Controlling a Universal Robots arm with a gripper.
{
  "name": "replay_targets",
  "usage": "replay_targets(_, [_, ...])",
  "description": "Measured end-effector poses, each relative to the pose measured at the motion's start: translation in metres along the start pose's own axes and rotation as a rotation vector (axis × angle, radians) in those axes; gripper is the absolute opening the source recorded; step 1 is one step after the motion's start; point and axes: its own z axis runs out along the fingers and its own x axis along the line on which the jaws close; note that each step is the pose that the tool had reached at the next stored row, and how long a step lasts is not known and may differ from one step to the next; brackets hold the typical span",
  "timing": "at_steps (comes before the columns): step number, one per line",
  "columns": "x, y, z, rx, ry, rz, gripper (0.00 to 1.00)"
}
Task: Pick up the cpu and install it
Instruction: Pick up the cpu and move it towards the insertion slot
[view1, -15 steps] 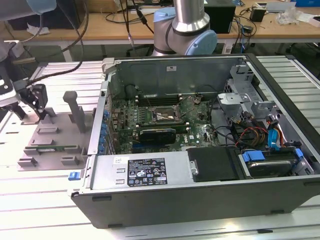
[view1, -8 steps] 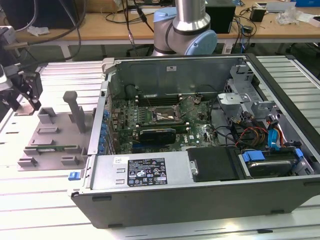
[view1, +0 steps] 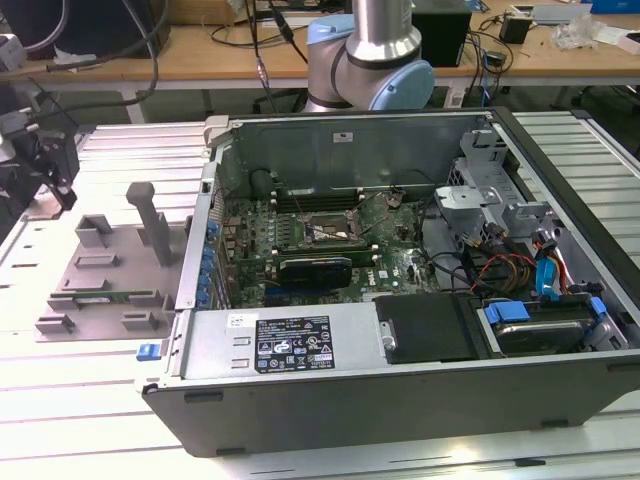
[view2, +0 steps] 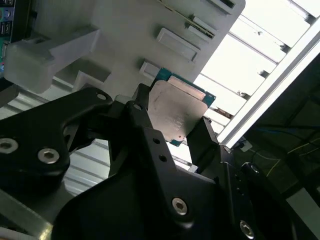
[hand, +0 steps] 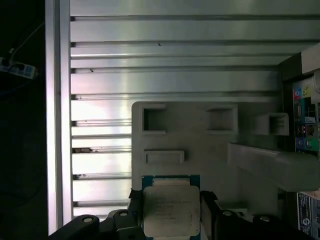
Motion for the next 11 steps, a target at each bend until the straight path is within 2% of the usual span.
replay_targets(4, [-0.0004, 0.001, -0.0137, 0.0, -0.0002, 0.0, 0.55])
replay_targets(11, [-0.0008, 0.0033, -0.032, -0.0001, -0.0003, 0.0, 0.55])
